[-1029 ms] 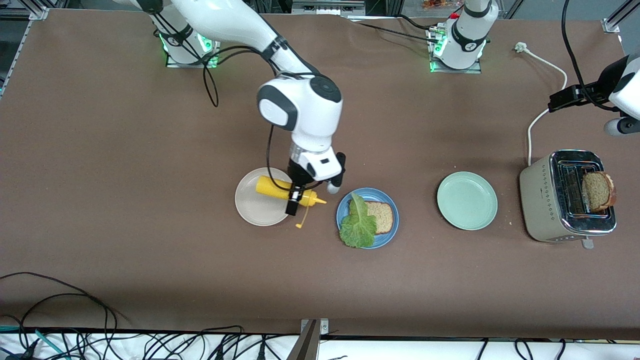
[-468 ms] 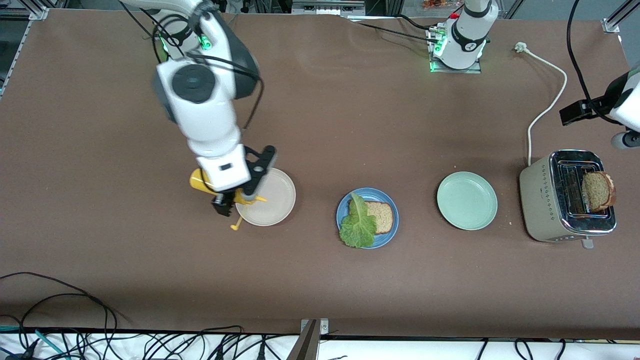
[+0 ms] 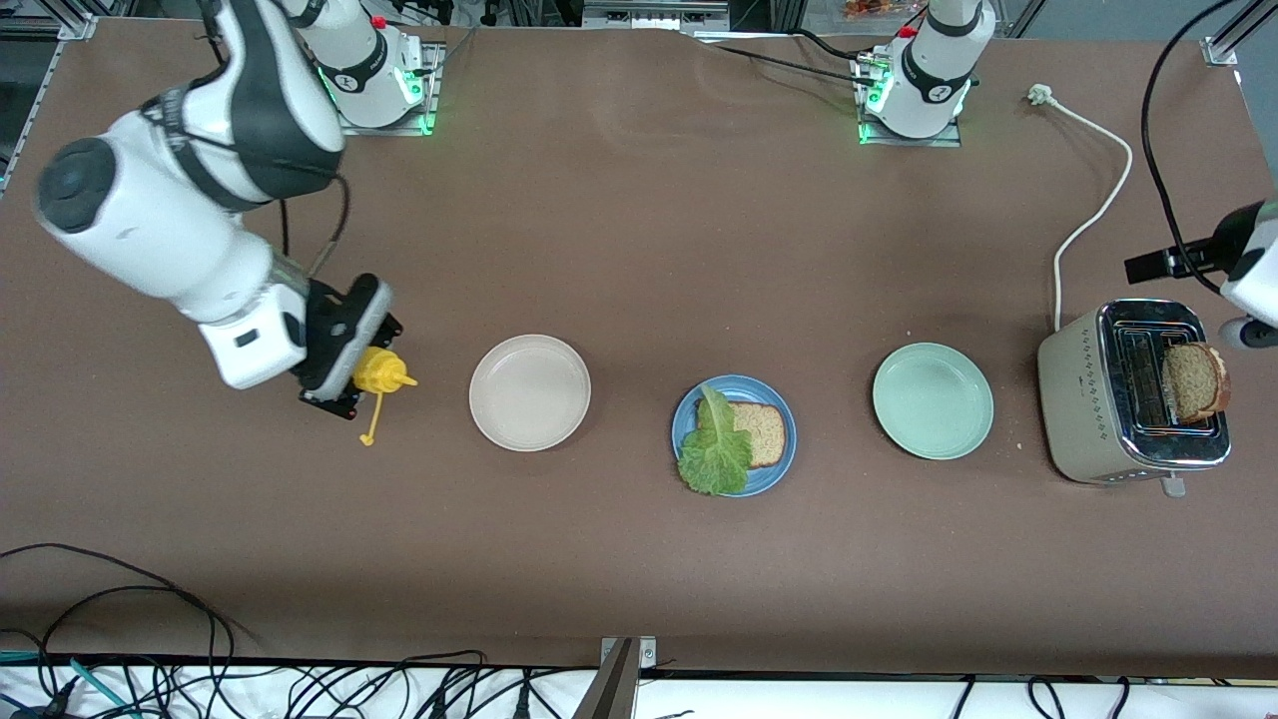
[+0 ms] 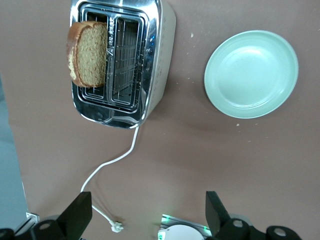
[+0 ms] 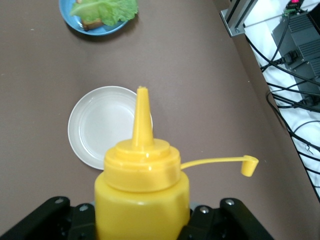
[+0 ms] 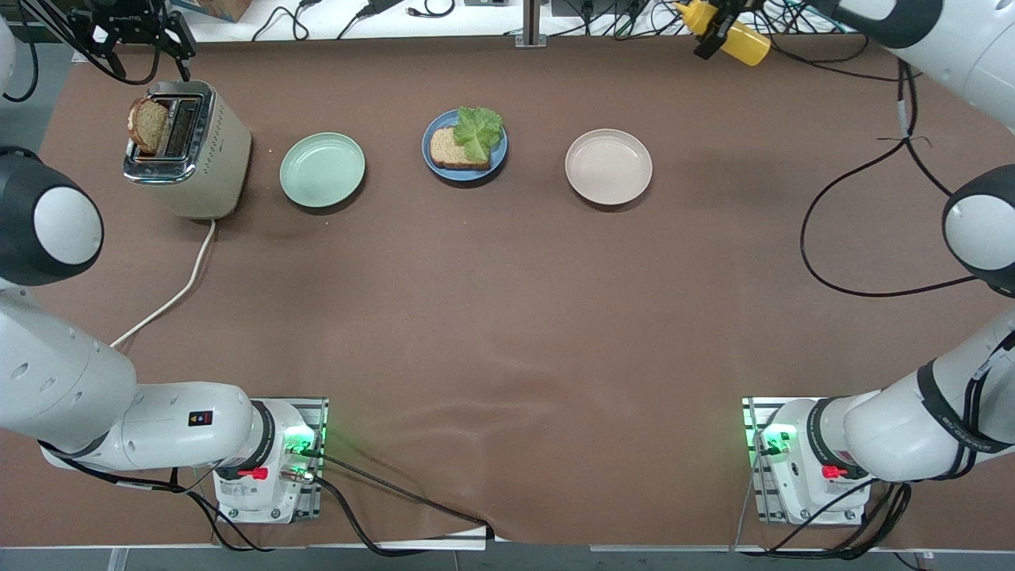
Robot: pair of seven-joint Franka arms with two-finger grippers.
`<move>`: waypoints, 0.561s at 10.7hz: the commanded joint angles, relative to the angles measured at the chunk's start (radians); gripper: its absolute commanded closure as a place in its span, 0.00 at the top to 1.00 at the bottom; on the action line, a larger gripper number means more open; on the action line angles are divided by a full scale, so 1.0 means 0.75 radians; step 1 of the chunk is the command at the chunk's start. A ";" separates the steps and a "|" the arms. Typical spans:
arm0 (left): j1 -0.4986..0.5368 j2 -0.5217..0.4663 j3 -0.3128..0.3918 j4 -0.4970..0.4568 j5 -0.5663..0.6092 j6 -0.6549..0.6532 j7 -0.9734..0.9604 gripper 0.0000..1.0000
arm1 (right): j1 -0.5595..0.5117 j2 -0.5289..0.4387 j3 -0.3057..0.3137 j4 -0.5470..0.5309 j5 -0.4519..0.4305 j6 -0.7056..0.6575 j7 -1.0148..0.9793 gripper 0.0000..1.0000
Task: Make sandwich in blue plate with both arms
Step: 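Carry the mustard bottle back to its spot with the right gripper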
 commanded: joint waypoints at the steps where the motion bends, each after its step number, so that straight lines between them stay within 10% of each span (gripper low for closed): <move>1: 0.163 0.107 -0.005 0.043 -0.024 0.136 0.262 1.00 | -0.107 -0.065 -0.035 -0.145 0.345 -0.018 -0.404 0.00; 6: 0.341 0.261 -0.007 0.043 0.005 0.426 0.610 1.00 | -0.244 -0.035 -0.172 -0.359 0.899 -0.208 -1.014 0.00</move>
